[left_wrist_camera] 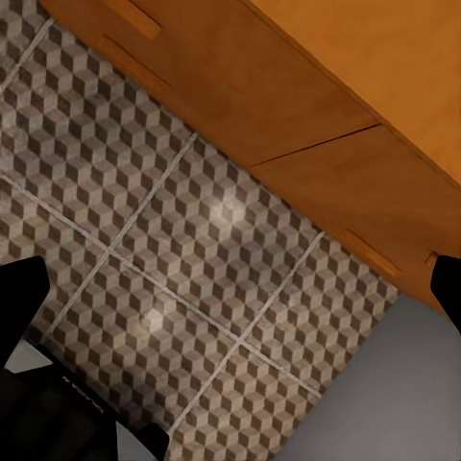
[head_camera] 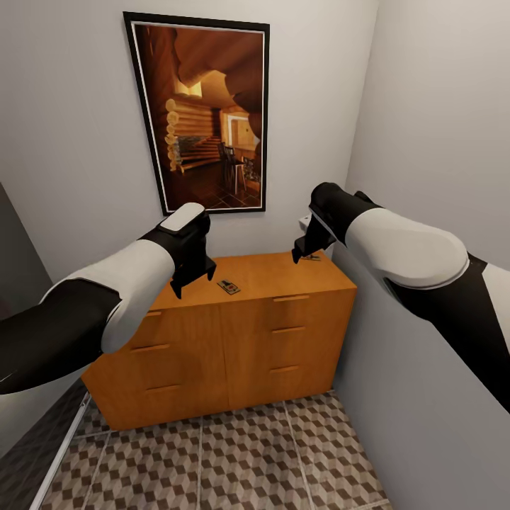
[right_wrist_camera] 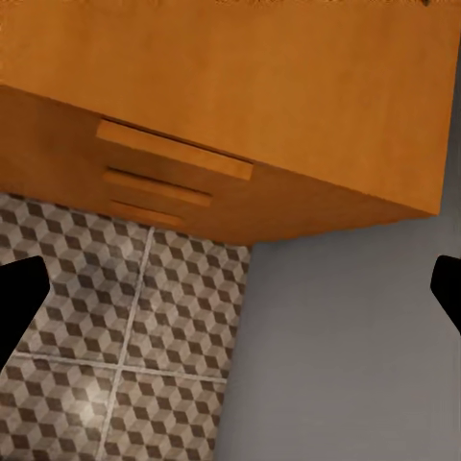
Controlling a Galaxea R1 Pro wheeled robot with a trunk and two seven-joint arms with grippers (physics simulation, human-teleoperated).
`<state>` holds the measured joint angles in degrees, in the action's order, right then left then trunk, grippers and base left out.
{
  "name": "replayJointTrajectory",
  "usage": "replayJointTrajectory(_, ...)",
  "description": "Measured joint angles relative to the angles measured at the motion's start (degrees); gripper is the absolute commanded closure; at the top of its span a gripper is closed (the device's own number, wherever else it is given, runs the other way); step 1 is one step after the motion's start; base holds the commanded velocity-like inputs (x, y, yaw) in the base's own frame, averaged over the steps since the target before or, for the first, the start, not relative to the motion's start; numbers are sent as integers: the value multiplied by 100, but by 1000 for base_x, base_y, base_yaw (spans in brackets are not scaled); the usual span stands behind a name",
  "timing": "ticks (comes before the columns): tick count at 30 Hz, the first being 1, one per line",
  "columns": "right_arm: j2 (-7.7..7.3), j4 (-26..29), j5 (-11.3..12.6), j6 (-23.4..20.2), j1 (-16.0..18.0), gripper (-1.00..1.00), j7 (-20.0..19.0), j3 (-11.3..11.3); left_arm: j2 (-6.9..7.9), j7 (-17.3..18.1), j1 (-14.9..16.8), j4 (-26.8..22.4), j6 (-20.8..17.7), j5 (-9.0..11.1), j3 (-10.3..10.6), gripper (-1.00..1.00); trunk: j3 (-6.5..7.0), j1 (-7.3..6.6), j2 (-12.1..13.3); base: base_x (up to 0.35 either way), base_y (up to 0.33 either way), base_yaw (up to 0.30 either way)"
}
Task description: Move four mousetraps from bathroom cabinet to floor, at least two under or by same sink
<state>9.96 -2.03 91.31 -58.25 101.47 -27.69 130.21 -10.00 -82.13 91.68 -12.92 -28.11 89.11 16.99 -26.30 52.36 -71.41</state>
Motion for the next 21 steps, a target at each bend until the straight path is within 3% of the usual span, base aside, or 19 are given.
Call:
replayJointTrajectory(6,0,5,0,3,-1,-100,2,0,0,2,-5,5,-13,-4,-4,-100,0,-2,0,102,-59,0)
replayJointTrajectory(21,1,6,-1,-15,-6,-100,6,-7,0,87,-6,147,-74,22,-15,-100,0,-2,0,224,-210,0)
